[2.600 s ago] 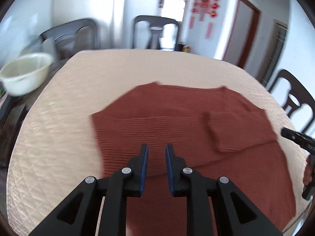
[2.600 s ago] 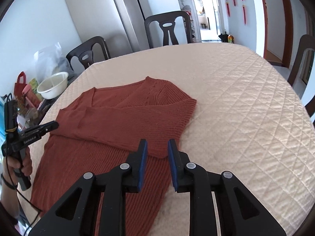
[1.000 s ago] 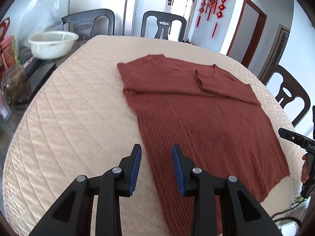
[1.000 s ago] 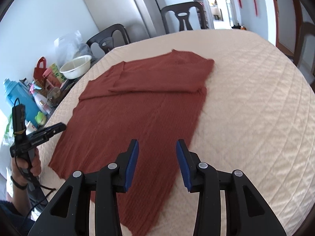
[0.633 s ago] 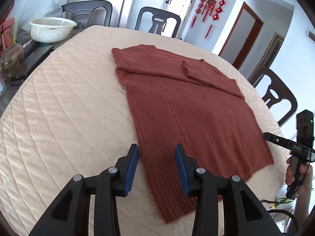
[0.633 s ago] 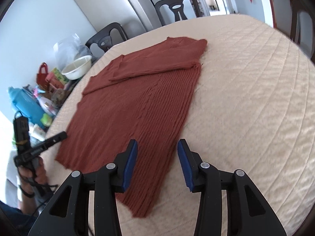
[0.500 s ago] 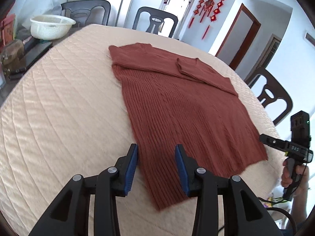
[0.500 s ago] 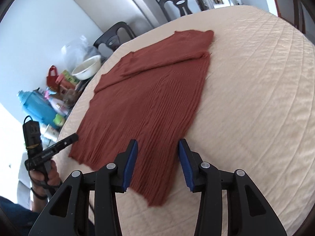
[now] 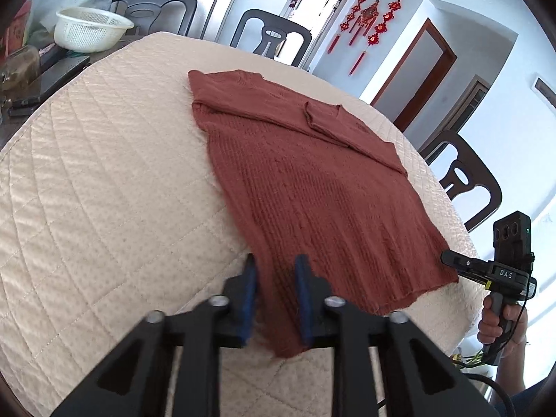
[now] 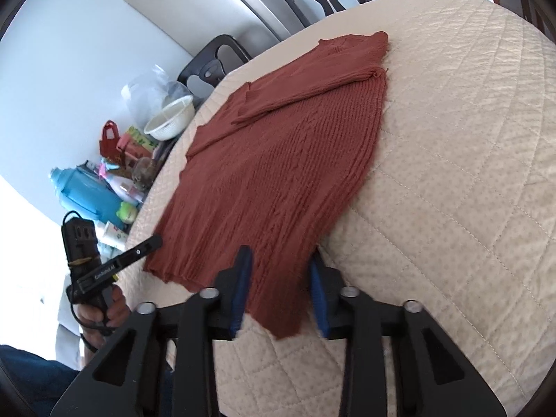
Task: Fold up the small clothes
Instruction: 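Move both tools to the sweater hem, then grasp the hem with both tools and fold it up toward the collar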
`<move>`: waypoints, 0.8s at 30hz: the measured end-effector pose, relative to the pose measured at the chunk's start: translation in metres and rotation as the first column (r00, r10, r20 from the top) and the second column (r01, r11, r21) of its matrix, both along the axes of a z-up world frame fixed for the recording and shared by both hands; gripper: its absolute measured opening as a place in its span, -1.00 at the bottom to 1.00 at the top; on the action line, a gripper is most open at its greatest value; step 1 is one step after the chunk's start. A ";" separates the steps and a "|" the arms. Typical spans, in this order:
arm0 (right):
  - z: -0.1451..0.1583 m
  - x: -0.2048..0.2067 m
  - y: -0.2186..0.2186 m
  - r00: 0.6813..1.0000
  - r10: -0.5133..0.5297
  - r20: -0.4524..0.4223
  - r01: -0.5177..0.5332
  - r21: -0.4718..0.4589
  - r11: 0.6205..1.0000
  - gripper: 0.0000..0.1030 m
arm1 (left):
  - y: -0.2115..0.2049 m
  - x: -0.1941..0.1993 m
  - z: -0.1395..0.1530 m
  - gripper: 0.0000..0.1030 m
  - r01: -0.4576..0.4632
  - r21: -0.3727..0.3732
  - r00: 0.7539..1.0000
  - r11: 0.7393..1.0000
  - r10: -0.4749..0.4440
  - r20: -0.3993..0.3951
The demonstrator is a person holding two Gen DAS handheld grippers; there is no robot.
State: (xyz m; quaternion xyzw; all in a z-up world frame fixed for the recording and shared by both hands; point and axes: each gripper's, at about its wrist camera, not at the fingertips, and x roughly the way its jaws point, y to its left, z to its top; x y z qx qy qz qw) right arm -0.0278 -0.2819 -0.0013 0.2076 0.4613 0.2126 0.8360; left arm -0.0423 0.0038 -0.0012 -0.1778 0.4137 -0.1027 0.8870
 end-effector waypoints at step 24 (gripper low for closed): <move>0.063 0.025 -0.025 0.979 -0.055 0.194 0.028 0.142 0.989 -0.84 | 0.043 0.036 0.072 -0.86 -0.031 -0.141 0.970 0.990 0.064 0.235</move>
